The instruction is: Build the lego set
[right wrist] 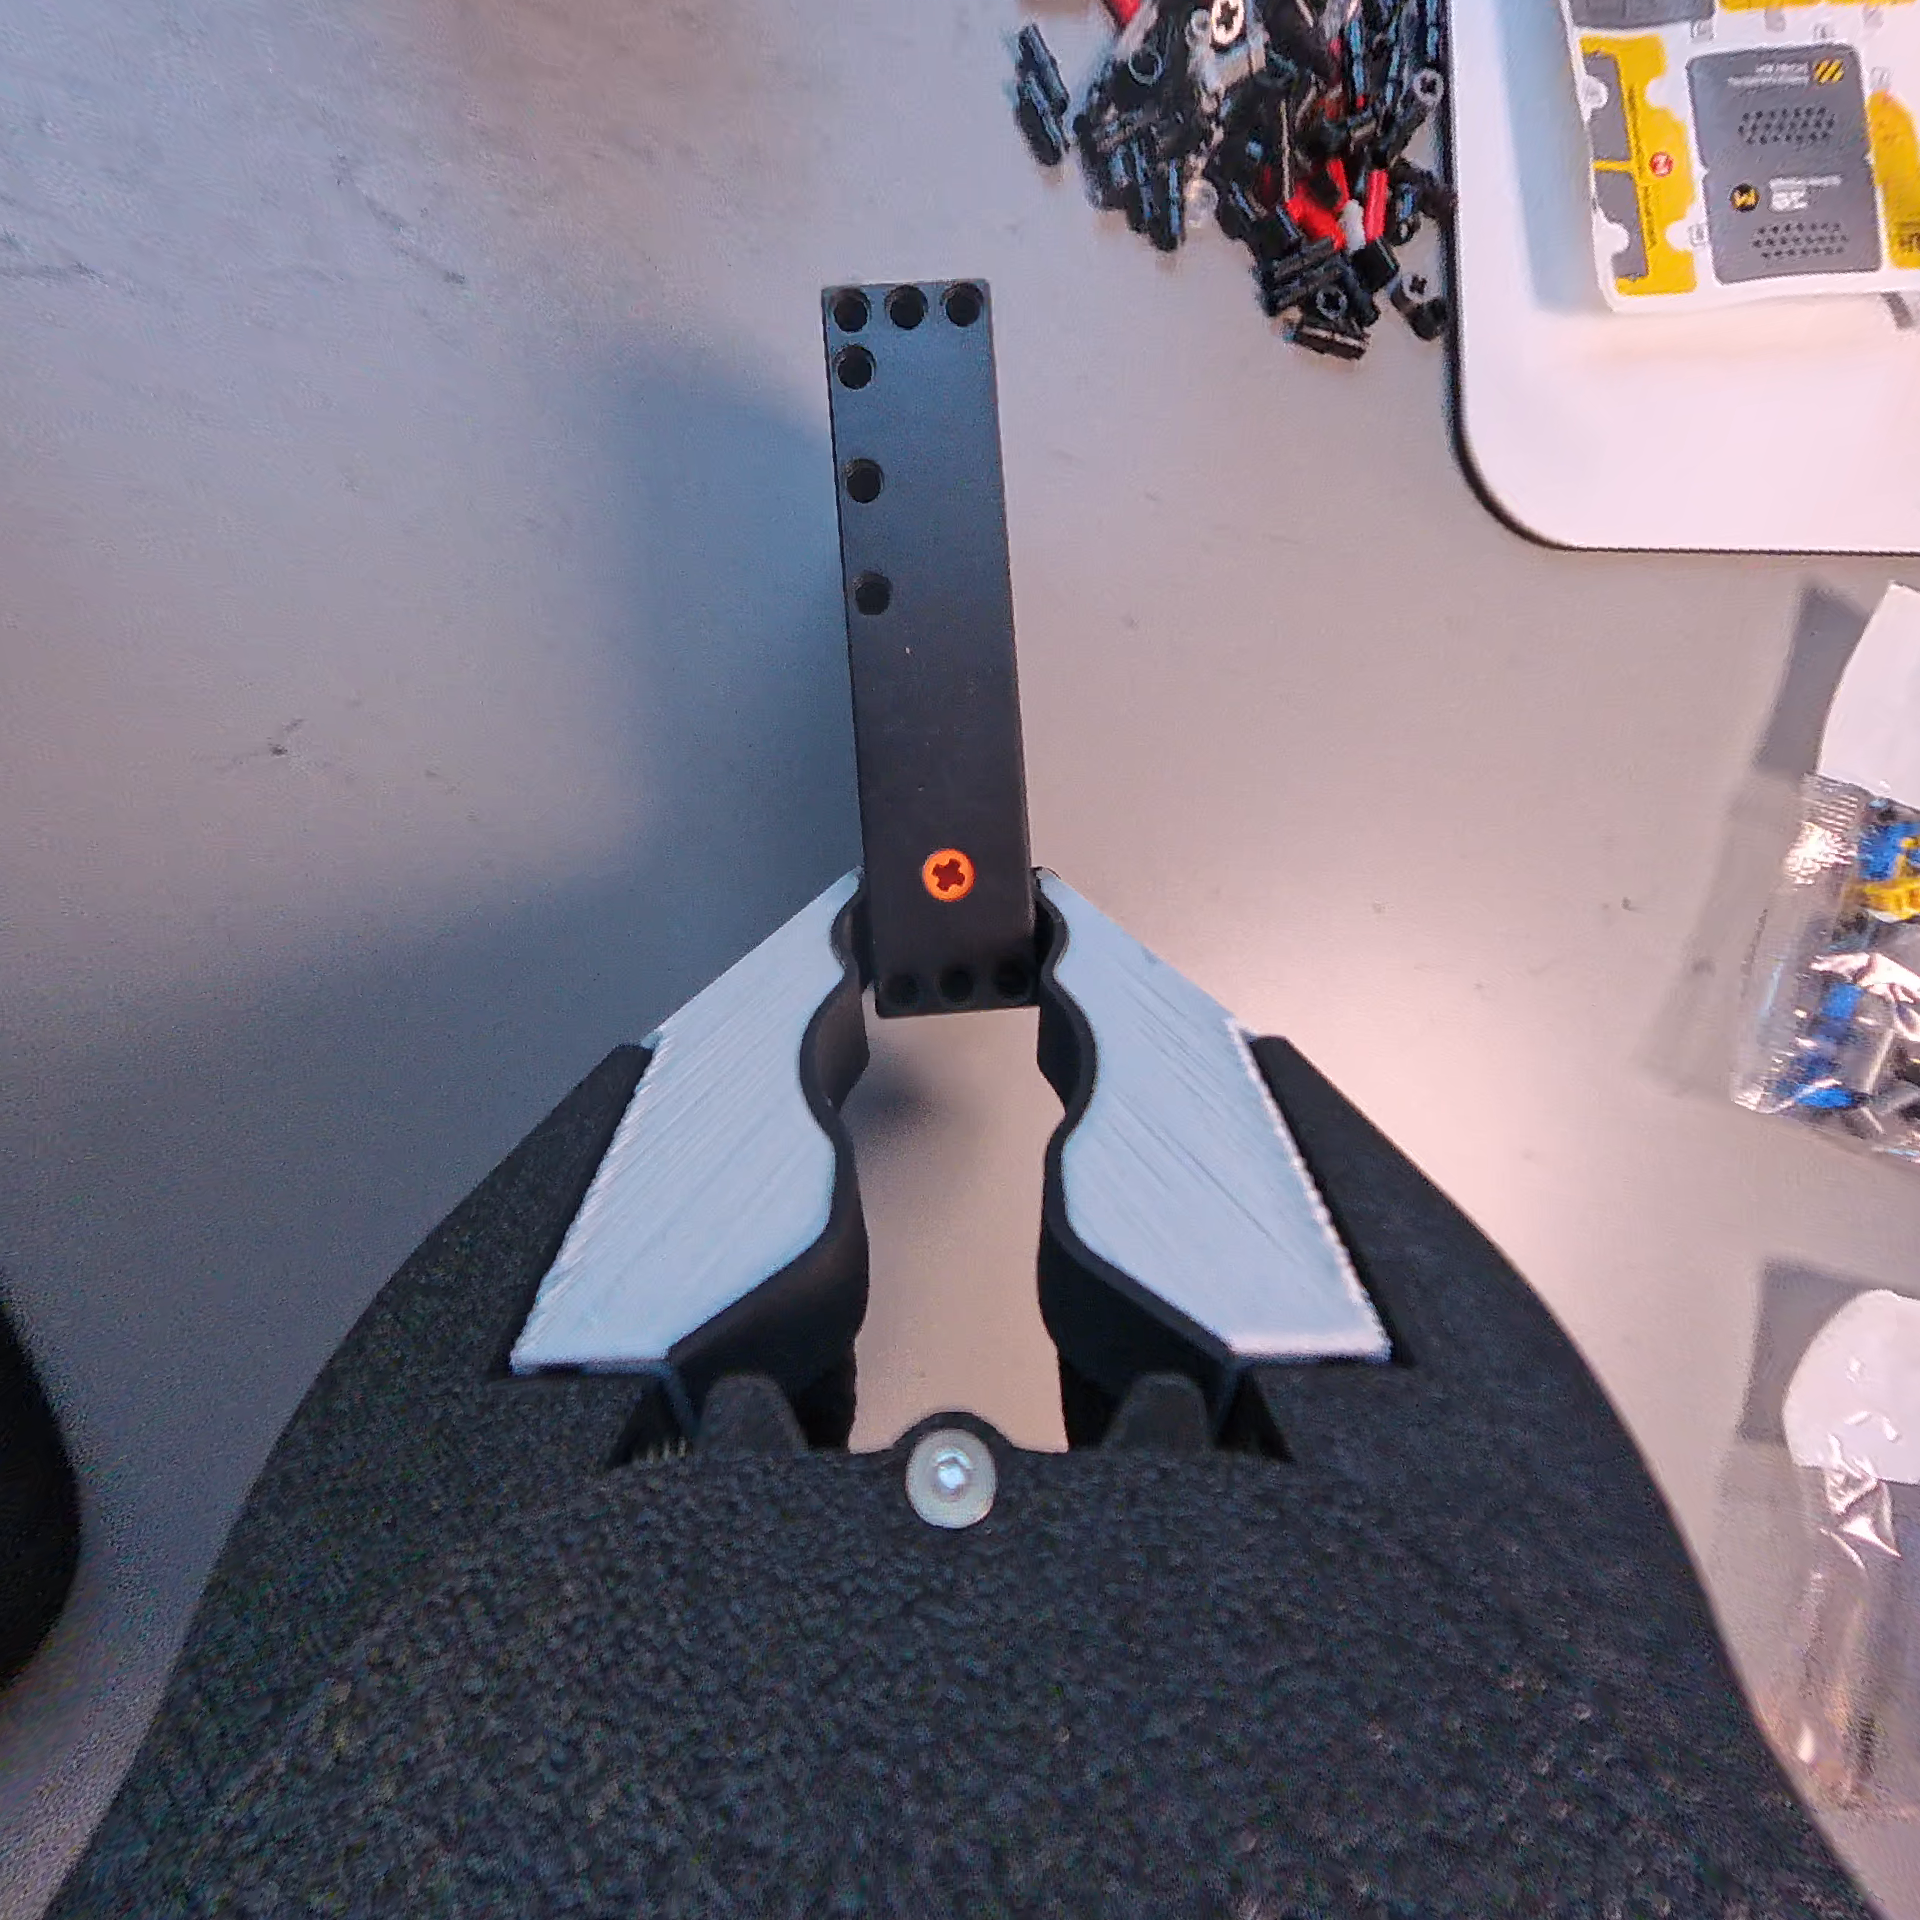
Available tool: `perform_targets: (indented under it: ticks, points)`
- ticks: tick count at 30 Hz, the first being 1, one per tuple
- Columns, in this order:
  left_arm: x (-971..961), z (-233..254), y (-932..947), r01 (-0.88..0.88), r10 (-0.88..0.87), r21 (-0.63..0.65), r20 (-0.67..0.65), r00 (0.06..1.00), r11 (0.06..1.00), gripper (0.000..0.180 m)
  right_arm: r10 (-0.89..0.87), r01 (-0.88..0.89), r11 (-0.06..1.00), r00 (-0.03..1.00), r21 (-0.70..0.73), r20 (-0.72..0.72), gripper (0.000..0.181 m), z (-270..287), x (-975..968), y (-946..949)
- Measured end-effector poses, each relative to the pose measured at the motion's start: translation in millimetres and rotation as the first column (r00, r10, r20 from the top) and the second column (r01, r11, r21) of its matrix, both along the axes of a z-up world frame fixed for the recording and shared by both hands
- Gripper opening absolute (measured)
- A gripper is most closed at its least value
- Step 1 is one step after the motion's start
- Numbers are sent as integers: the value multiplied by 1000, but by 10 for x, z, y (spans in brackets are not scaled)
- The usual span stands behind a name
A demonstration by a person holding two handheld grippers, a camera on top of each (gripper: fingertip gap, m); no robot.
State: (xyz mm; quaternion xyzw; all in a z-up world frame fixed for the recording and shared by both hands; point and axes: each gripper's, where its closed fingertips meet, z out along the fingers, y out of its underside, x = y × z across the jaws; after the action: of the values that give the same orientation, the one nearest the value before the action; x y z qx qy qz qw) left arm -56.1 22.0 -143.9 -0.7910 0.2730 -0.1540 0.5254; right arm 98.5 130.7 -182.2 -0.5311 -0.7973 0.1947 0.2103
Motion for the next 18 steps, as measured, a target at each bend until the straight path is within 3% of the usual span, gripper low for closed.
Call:
perform_targets:
  ticks: [10,13,18]
  points:
    - [-226,100,91,-115,113,47,54,992,992,37,76,-79,996,995,35,70,28,-28,-51,219]
    - [-322,124,119,-164,160,60,60,985,985,39,70,-74,996,995,53,68,40,10,-41,215]
    - [-512,182,158,-248,241,80,90,966,965,39,36,-26,992,997,125,-75,54,387,-91,145]
